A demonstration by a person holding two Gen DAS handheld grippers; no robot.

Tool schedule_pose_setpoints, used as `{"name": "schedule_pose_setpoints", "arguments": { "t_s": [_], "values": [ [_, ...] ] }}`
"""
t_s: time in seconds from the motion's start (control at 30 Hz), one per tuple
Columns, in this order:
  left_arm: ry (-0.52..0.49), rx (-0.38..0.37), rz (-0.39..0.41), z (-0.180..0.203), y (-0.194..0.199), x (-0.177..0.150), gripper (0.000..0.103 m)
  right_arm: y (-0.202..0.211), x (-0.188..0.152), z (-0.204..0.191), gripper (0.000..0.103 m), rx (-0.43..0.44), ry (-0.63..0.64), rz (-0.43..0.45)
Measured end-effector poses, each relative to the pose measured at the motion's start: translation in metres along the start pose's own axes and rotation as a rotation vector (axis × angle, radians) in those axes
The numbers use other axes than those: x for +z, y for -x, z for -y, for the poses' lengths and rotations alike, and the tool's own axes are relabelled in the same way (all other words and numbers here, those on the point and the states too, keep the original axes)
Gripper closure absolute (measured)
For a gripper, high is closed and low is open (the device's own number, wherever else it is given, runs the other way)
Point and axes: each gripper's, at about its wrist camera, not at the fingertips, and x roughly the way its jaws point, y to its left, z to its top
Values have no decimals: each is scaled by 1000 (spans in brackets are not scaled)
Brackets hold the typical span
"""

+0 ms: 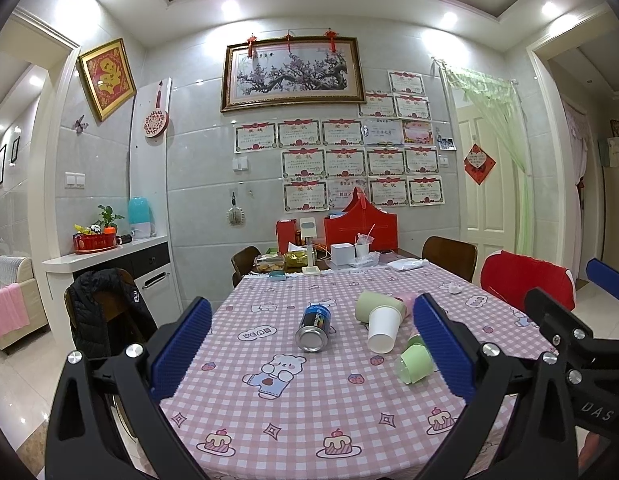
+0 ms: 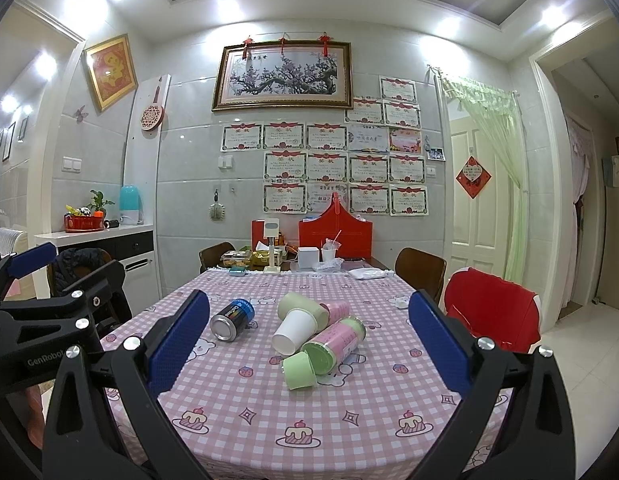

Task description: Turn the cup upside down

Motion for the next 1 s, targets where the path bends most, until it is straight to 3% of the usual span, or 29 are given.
{"name": "schedule_pose_setpoints", "arguments": {
  "t_s": [0.6,1.0],
  "values": [
    [-1,-5,-6,5,-9,-2,4,-11,-8,11,7,-9,-10,-10],
    [2,-11,-24,6,-16,-10,4,-11,-8,10,7,-78,0,8]
  ]
}}
